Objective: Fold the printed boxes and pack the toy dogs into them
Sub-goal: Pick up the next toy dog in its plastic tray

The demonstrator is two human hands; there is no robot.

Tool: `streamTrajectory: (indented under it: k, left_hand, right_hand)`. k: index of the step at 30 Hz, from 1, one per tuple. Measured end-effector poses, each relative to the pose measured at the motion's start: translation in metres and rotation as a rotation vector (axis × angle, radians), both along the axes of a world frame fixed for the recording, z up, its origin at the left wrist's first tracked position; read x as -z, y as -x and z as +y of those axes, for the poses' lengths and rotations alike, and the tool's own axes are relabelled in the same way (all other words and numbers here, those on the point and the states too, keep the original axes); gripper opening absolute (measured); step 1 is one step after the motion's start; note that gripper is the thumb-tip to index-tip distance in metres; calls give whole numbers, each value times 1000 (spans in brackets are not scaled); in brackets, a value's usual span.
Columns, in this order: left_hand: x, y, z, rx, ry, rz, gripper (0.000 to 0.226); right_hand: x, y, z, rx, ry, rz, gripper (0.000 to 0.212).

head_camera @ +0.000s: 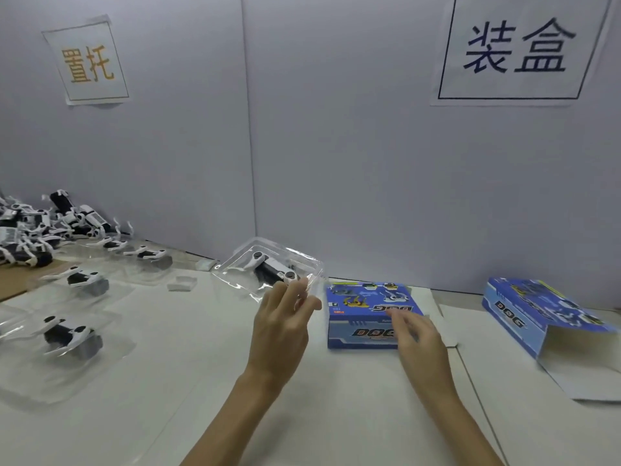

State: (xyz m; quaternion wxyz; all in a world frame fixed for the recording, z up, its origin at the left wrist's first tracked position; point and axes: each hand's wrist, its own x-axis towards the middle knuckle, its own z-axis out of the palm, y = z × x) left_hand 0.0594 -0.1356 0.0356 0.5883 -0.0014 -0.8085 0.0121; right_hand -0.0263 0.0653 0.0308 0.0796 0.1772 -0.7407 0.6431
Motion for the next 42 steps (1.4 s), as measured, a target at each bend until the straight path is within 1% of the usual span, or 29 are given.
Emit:
streamTrajectory:
  k: [2, 3, 5, 7, 8, 9, 10, 12, 13, 14, 15, 17, 18, 20, 22, 24, 25, 26, 29, 31, 34, 35, 36, 37, 38, 39, 40, 41, 42]
  left_hand:
    - [0, -2, 1, 38, 3, -1, 29]
    - [2, -3, 3, 75, 59, -4, 27]
    - [8, -3, 12, 172, 180, -15, 21]
    - [12, -1, 29, 303, 199, -37, 13]
    - [13, 1, 40, 376, 204, -31, 21]
    - [14, 3, 49, 439, 246, -43, 25]
    - [15, 4, 56, 446, 325, -54, 23]
    - [20, 6, 60, 355, 511, -53, 24]
    - [23, 8, 58, 301, 527, -41, 32]
    - [25, 8, 55, 289, 478, -30, 41]
    - [26, 7, 52, 314, 372, -28, 47]
    - [27, 9, 43, 345, 131, -70, 50]
    - [28, 11, 38, 311, 17, -115, 51]
    - [31, 17, 23, 230, -215, -288, 60]
    - [39, 19, 8, 234, -448, -537, 70]
    - [48, 20, -1, 314, -583, -704, 72]
    - [50, 21, -3, 350, -611, -725, 70]
    - [50, 22, -4, 387, -626, -698, 64]
    - [43, 27, -1, 452, -628, -574, 35]
    - [41, 28, 2, 497, -710, -531, 20]
    - [45, 32, 4, 549, -900, -490, 11]
    - [45, 33, 4, 563, -960, -471, 13]
    - [43, 34, 4, 598, -1023, -455, 22]
    - [41, 34, 3, 649, -1082, -452, 39]
    - [38, 33, 2, 700, -1126, -474, 61]
    - [37, 32, -1, 724, -1147, -528, 84]
    - [36, 31, -4, 721, -1155, -602, 102]
    - [36, 30, -6, 708, -1162, -678, 114]
    - [35, 30, -8, 691, -1162, -741, 119]
  right_hand:
    - [0, -1, -3, -51, 26, -26, 21]
    - [0, -3, -5, -105, 83, -91, 26]
    - [-3, -7, -8, -306, 268, -286, 44]
    - [-6, -13, -9, -556, 393, -442, 56]
    - [-8, -16, -8, -614, 420, -476, 60]
    - [-9, -17, -6, -615, 437, -483, 64]
    - [-10, -17, -4, -577, 450, -480, 67]
    - [-10, -12, 2, -488, 463, -462, 67]
    - [-12, -9, 5, -448, 487, -444, 65]
    - [-15, -6, 8, -387, 519, -423, 62]
    - [-16, -1, 12, -302, 544, -396, 60]
    - [-18, 8, 19, -129, 563, -325, 62]
    - [-19, 12, 23, -70, 570, -291, 67]
    - [-17, 20, 30, 17, 584, -267, 84]
    - [-14, 27, 38, 71, 624, -301, 96]
    - [-11, 35, 43, 106, 677, -361, 97]
    - [-10, 37, 45, 115, 706, -399, 96]
    - [-10, 39, 47, 120, 739, -437, 94]
    - [-9, 43, 55, 132, 834, -493, 81]
    - [-10, 45, 61, 153, 860, -488, 71]
    - [-7, 50, 66, 147, 893, -509, 64]
    - [-6, 51, 67, 117, 901, -529, 57]
    - [-5, 50, 68, 61, 898, -554, 44]
    - [-4, 49, 69, -16, 892, -587, 30]
    - [-4, 47, 68, -101, 889, -616, 20]
    - [-3, 45, 67, -171, 897, -636, 18]
    - [-2, 44, 67, -216, 912, -647, 22]
    - [-1, 44, 67, -236, 925, -651, 26]
    - [-2, 44, 68, -247, 931, -646, 29]
